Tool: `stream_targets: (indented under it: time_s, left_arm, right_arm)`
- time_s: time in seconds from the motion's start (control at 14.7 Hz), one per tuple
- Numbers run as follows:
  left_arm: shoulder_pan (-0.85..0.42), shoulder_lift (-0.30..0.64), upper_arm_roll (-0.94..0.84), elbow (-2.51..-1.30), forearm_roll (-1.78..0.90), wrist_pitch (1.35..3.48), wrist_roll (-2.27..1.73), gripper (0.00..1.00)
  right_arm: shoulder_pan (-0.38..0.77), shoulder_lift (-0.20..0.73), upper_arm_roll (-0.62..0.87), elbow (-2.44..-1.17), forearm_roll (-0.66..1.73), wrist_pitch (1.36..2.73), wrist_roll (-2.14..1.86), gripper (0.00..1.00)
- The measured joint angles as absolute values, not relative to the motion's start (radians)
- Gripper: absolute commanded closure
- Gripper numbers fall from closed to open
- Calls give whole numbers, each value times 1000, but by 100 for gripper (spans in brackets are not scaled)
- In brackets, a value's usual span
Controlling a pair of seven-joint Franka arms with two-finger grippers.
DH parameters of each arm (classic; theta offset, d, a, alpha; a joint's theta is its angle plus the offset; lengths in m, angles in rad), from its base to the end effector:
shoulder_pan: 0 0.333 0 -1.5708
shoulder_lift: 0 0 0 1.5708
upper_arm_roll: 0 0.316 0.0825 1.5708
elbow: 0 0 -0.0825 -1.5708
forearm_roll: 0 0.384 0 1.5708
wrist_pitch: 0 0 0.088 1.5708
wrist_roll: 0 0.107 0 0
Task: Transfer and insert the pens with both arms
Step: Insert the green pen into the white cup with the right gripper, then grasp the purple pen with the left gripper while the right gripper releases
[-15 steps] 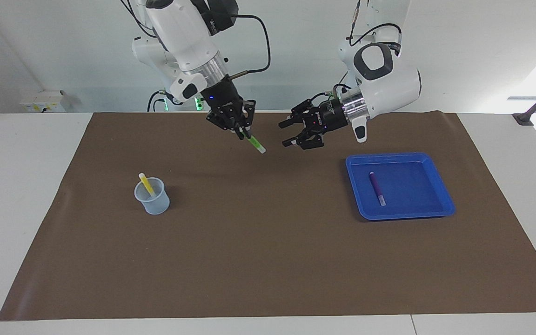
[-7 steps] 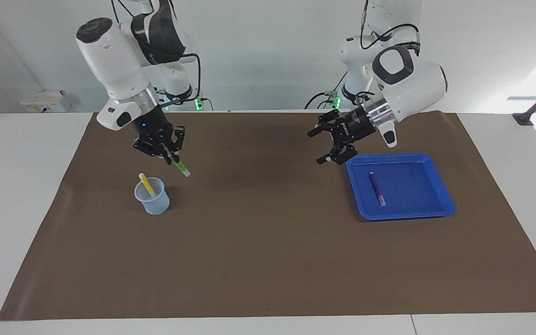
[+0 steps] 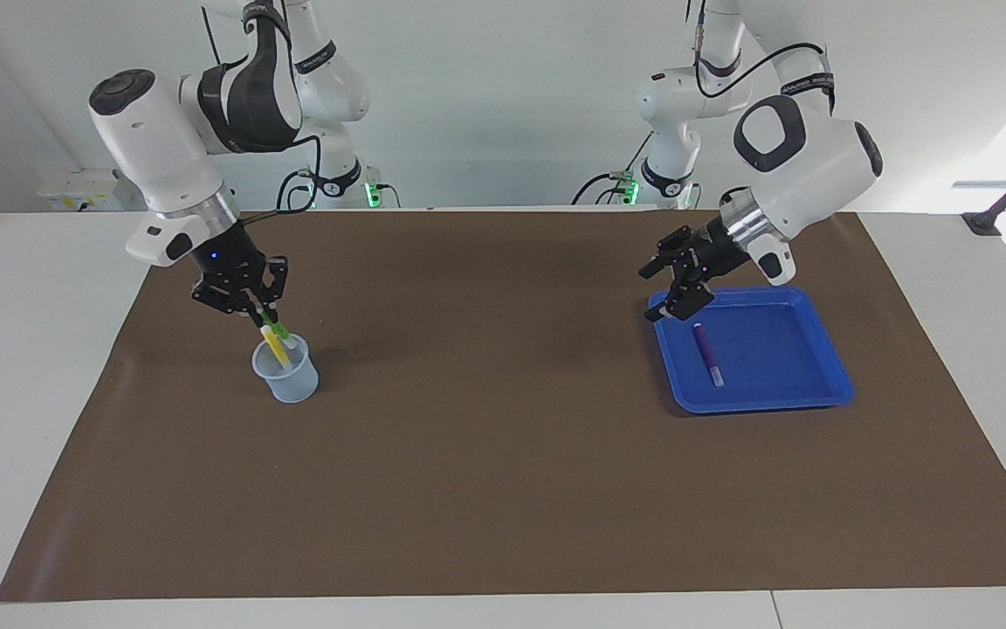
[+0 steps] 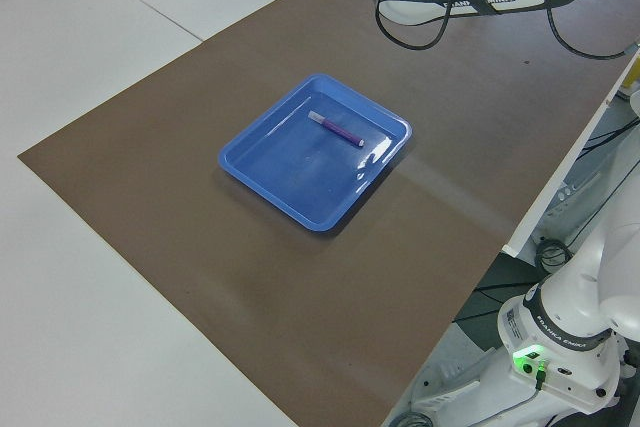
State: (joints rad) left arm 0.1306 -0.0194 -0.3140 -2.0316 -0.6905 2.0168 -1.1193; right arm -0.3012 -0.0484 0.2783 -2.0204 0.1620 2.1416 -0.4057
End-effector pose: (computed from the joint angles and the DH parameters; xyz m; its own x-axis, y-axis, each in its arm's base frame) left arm 0.5369 -0.1383 0.4659 0.3186 0.7717 -0.5504 0.9478 -0.2675 0.1735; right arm 0.5582 -0.0040 0.4874 0.9353 0.2905 0.2018 0.3079 -0.9495 -0.0605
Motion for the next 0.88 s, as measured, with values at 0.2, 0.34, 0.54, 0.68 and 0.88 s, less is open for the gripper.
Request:
stream_targets:
  time_s: [0.2, 0.34, 0.54, 0.68, 0.88]
  left_arm:
    - [204, -8, -313, -2047, -562, 1974, -899, 0]
    - [223, 8, -312, -2049, -462, 1970, -748, 0]
    - [223, 49, -314, -2049, -312, 2002, -527, 0]
    - [221, 80, -316, -2049, -226, 2047, -374, 0]
    - [214, 123, -318, -2049, -115, 2095, -160, 0]
  right_arm:
    - [-306, -41, 281, -2050, 160, 2171, -421, 100]
    - [-304, -41, 286, -2074, 160, 2182, -421, 100]
    - [-300, -43, 293, -2115, 160, 2203, -421, 100]
    - [-296, -46, 293, -2152, 154, 2243, -422, 100]
    - [-289, -47, 294, -2187, 112, 2286, -422, 100]
